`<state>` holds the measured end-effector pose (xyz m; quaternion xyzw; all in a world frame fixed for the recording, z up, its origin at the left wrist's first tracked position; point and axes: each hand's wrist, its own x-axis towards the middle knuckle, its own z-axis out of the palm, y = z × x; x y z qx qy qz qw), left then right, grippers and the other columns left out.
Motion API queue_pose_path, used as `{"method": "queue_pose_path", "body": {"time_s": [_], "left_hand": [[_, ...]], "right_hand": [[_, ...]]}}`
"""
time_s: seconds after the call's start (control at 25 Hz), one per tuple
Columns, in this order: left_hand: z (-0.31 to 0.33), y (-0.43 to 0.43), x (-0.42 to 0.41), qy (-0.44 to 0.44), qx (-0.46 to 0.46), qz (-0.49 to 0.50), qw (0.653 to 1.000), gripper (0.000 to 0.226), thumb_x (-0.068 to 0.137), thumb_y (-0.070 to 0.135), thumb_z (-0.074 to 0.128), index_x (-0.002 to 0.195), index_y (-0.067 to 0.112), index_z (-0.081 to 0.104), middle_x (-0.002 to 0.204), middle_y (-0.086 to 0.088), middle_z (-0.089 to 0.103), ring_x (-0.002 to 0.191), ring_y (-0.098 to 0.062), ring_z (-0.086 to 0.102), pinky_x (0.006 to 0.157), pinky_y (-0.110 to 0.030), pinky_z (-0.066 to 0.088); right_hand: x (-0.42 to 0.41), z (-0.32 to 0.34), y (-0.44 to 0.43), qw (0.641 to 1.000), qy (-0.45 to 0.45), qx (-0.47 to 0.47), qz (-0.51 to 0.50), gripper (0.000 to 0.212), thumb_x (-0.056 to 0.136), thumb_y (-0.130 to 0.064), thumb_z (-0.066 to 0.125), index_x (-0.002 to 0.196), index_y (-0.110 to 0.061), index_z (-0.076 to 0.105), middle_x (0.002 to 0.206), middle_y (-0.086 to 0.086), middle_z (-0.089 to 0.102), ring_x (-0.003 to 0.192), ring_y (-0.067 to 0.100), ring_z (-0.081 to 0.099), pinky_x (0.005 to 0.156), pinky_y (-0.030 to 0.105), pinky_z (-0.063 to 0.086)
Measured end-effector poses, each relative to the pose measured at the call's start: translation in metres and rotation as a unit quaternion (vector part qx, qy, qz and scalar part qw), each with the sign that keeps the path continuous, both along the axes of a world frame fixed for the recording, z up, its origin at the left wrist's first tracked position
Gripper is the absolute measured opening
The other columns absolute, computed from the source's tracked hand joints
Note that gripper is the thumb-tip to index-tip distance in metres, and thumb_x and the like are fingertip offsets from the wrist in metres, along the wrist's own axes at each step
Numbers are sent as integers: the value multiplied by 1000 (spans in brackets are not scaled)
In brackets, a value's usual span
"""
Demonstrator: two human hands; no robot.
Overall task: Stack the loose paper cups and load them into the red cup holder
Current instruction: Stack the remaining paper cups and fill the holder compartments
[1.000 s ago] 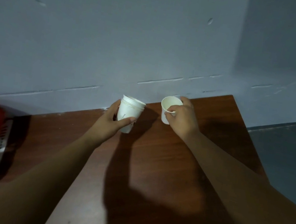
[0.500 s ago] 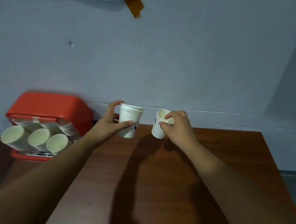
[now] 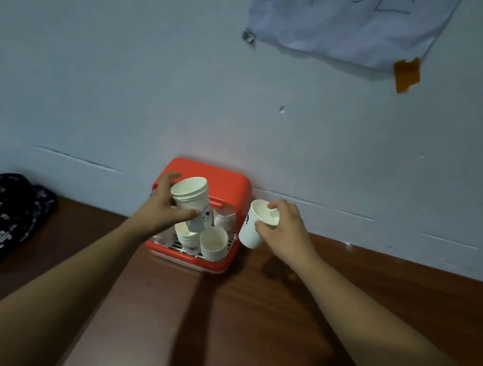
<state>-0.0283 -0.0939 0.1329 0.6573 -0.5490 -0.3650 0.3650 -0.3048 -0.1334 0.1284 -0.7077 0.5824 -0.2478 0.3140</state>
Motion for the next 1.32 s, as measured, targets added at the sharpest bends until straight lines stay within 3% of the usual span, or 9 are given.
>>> {"method": "queue_pose_path", "body": {"time_s": [0.12,0.24,0.4,0.64,0.84,0.96,1.08,1.2,1.32], "left_hand": [[-12,-1,37,-82,6,-3,997,89,69,33,83,146,18,40,138,1,48,122,-15,51,100,-31,42],[-29,-9,55,-97,9,-5,995,91,61,41,78,142,18,44,136,-1,48,122,-17,51,103,-35,43],[-48,-21,54,-137,13,-19,990,81,74,19,81,141,12,37,131,0,38,116,-16,44,95,-27,36],[-78,-33,52,-240,1,-84,967,75,70,32,84,129,13,42,127,-5,46,110,-27,51,85,-39,50],[-91,-44,44,-384,-48,-127,913,69,75,48,77,127,10,51,120,-8,58,110,-29,55,92,-43,42],[-98,-46,45,-456,-78,-139,875,65,77,53,74,120,9,53,110,-8,59,99,-29,58,86,-43,44],[-103,-43,48,-511,-70,-174,839,76,76,51,74,132,6,49,120,-11,59,109,-31,59,91,-42,46],[-110,-39,51,-510,-72,-190,836,86,75,52,73,141,7,42,136,-14,53,122,-31,55,97,-42,46],[-112,-38,50,-507,-67,-199,836,82,75,52,66,138,6,43,134,-14,53,120,-31,54,95,-41,47]], "right_hand": [[40,-12,5,1000,8,10,28,50,77,-22,71,123,-18,50,121,1,46,107,18,51,83,24,37],[63,-27,7,999,25,10,41,57,75,-20,75,125,-18,49,123,3,46,109,20,51,89,27,42],[85,-49,6,998,43,4,45,63,74,-20,78,129,-17,47,127,4,44,112,22,52,92,27,43],[104,-84,4,992,103,-27,61,71,75,-34,79,135,-19,45,128,3,44,116,23,51,93,33,48],[110,-106,-1,980,187,-10,62,75,73,-38,80,134,-15,44,127,5,46,115,26,53,94,36,48],[111,-114,-6,975,211,1,64,72,74,-41,79,131,-13,45,125,5,46,113,26,54,92,36,49],[112,-119,-8,972,226,2,64,72,76,-44,78,131,-13,45,124,5,46,111,26,55,90,36,50],[113,-122,-8,972,225,6,61,73,76,-46,77,132,-15,44,124,4,45,111,24,55,90,36,52],[111,-124,-9,974,219,20,63,75,77,-45,76,135,-16,41,128,4,45,114,24,55,90,35,52]]}}
